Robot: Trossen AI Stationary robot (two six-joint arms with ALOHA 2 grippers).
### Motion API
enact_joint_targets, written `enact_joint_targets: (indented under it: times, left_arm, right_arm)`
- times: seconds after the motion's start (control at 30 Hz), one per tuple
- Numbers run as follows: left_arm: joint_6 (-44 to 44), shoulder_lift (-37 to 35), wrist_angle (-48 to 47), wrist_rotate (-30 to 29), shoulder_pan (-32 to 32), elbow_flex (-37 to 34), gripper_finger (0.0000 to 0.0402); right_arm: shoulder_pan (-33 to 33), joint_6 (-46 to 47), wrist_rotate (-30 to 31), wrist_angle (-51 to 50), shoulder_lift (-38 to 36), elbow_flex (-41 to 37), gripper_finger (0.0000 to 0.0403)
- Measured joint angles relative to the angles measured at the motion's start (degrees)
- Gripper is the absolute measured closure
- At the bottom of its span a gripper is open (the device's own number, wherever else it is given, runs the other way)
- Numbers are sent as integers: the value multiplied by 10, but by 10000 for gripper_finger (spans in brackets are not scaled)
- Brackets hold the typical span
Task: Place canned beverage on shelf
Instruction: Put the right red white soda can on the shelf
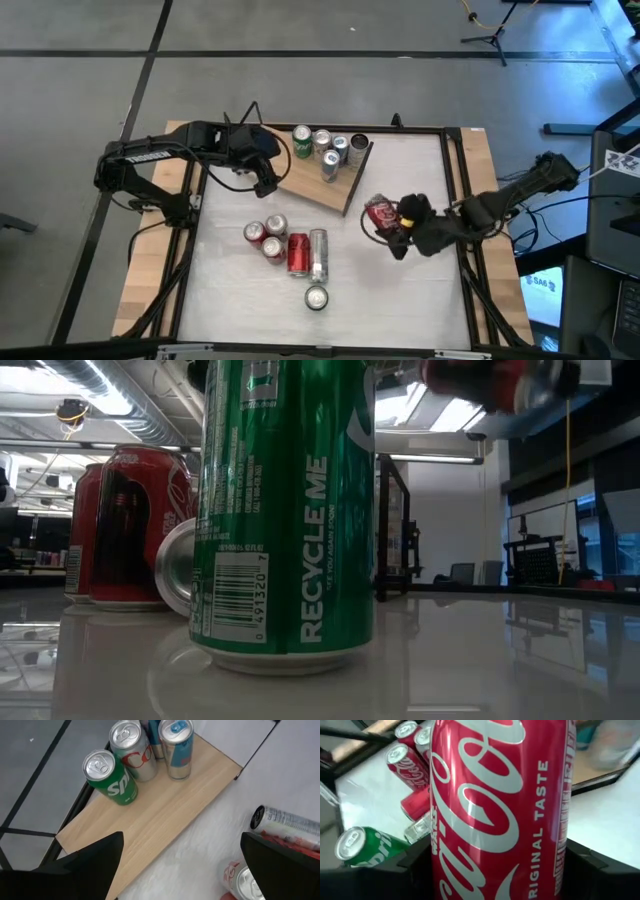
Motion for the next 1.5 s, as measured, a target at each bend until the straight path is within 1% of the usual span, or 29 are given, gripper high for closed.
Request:
enact_joint_targets:
  times: [0.1, 0.13, 0.27, 0.33, 0.4, 0.47, 0.53, 0.67, 0.83, 1.07, 1.23, 1.43, 1.5]
  left_arm:
    - [0, 0, 15, 0, 0, 0, 12]
    - [-1, 0, 18, 0, 0, 0, 12]
    - [-1, 0, 30, 0, 0, 0, 12]
    - [-1, 0, 36, 0, 0, 0, 12]
    - [-1, 0, 35, 0, 0, 0, 12]
    - [-1, 0, 36, 0, 0, 0, 12]
    - [-1, 0, 36, 0, 0, 0, 12]
    - [-1, 0, 42, 0, 0, 0, 12]
    - [-5, 0, 81, 0, 0, 0, 12]
    - [-88, 5, 159, 2, -6, 0, 12]
    - [-113, 29, 178, 2, -29, 0, 12]
    - [-121, 74, 203, -2, -57, 0, 12]
    - [-121, 93, 230, -2, -67, 0, 12]
  right_arm:
    - [-3, -21, -15, 188, -16, -111, 111]
    - [-5, -37, -25, 268, -17, -151, 111]
    - [-24, -130, -107, 627, -9, -298, 111]
    - [-29, -197, -125, 781, 4, -355, 111]
    - [-29, -276, -126, 896, 23, -401, 111]
    - [-29, -339, -127, 969, 44, -432, 111]
    - [-29, -369, -120, 1010, 66, -450, 108]
    - [-29, -395, -91, 1039, 112, -458, 97]
    - [-29, -423, -78, 1063, 167, -454, 108]
    - [-29, -440, -68, 1110, 227, -449, 103]
    - [-29, -457, -47, 1115, 262, -436, 107]
    - [-30, -501, -45, 1214, 316, -426, 104]
    - [-33, -507, -49, 1234, 335, -426, 106]
